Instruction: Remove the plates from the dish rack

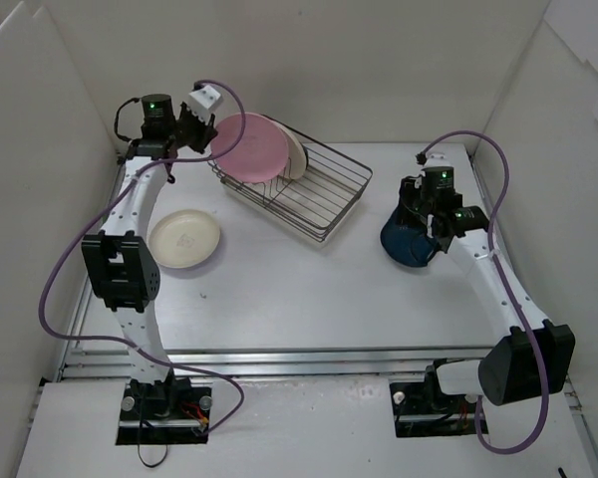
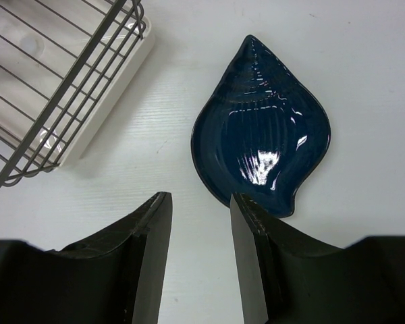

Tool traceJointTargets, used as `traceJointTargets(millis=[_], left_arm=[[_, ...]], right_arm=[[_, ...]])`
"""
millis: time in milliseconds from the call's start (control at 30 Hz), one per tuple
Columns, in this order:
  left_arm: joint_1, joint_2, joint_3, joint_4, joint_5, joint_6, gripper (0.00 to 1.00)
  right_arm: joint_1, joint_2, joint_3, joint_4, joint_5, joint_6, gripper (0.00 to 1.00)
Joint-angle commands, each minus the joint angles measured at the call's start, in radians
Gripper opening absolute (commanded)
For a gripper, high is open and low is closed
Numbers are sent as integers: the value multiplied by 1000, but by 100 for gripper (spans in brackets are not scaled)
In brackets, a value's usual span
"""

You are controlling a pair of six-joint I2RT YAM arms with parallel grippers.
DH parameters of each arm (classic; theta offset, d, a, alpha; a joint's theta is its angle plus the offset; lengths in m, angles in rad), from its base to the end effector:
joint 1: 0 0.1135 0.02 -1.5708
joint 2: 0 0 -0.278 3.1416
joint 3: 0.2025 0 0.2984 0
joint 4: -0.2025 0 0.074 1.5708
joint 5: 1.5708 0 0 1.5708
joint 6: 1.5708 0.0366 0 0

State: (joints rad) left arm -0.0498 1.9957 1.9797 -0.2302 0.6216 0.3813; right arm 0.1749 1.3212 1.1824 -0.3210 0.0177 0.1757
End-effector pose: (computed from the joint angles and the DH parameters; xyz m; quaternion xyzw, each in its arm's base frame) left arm 0.5267 -0.0476 0.3968 0.3443 0.6932 -0.1413 0.6172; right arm 0.3430 0.0600 0.3528 0.0050 0.8496 0.0846 0.5206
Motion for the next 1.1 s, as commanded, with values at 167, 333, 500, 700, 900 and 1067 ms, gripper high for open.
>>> traceJointTargets(millis=[167, 333, 500, 700, 900, 1067], left_arm=[[128, -250, 41, -380, -69, -41, 0], [214, -365, -105, -483, -80, -65, 0], [297, -439, -240, -521, -112, -105, 0], [355, -456, -386, -506, -174, -105, 0], [366, -359, -380, -480, -175, -154, 0], [387, -282, -363, -475, -168, -188, 0]], right_arm=[[11, -5, -15, 109, -57, 13, 41], [17, 42, -9, 157, -96, 18, 41], [28, 87, 29, 166, -134, 16, 41], [34, 111, 42, 169, -140, 4, 41], [43, 125, 54, 148, -148, 1, 41], [49, 116, 48, 126, -127, -8, 41]])
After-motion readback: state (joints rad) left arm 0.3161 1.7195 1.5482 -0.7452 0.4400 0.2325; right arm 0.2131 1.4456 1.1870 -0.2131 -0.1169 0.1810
